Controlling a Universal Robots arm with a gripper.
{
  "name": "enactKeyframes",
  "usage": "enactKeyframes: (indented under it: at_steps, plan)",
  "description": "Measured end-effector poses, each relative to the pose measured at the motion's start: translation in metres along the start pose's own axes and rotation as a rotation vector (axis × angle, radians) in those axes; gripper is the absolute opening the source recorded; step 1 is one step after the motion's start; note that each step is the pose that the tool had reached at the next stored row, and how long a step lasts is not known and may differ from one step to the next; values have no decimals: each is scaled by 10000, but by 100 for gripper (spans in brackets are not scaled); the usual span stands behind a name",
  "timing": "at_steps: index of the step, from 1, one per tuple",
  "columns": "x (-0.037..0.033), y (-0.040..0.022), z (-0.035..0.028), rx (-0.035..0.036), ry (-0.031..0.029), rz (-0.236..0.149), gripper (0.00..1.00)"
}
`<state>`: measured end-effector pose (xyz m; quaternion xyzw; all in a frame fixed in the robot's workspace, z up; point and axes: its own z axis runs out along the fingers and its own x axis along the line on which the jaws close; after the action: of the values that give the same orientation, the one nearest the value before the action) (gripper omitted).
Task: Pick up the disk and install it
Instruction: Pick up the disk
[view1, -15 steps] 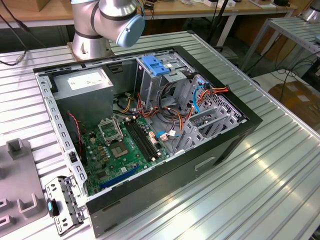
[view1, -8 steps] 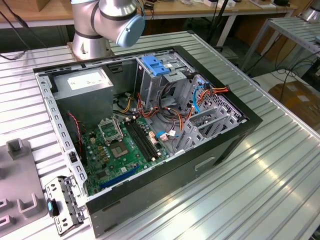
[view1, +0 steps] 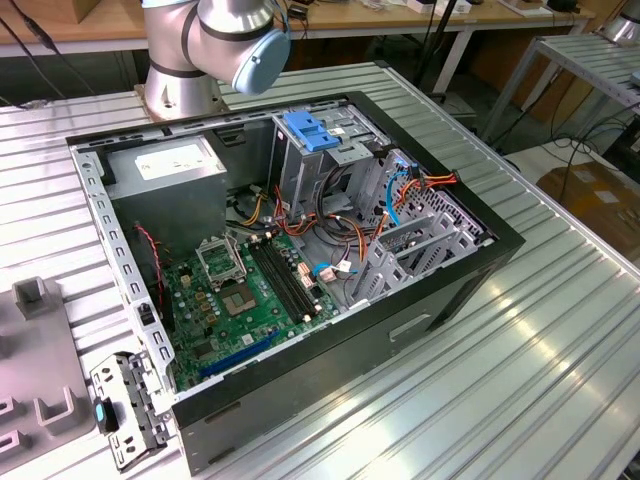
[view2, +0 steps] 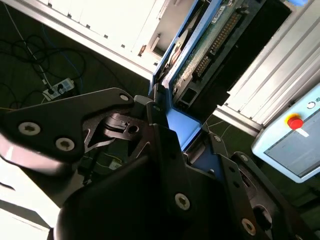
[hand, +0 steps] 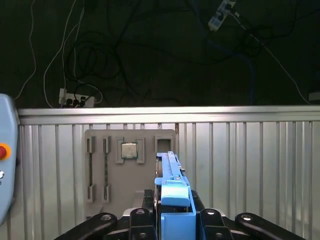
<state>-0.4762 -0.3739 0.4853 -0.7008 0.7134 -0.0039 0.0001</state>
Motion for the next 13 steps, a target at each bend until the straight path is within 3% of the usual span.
enactKeyframes:
  at_steps: [2,9,13]
  plan:
    - [0,0,-26,3,-2,0,37]
    - [0,-1,-27,3,-2,1,37]
    - [-1,-65,-28,2,-1,0,37]
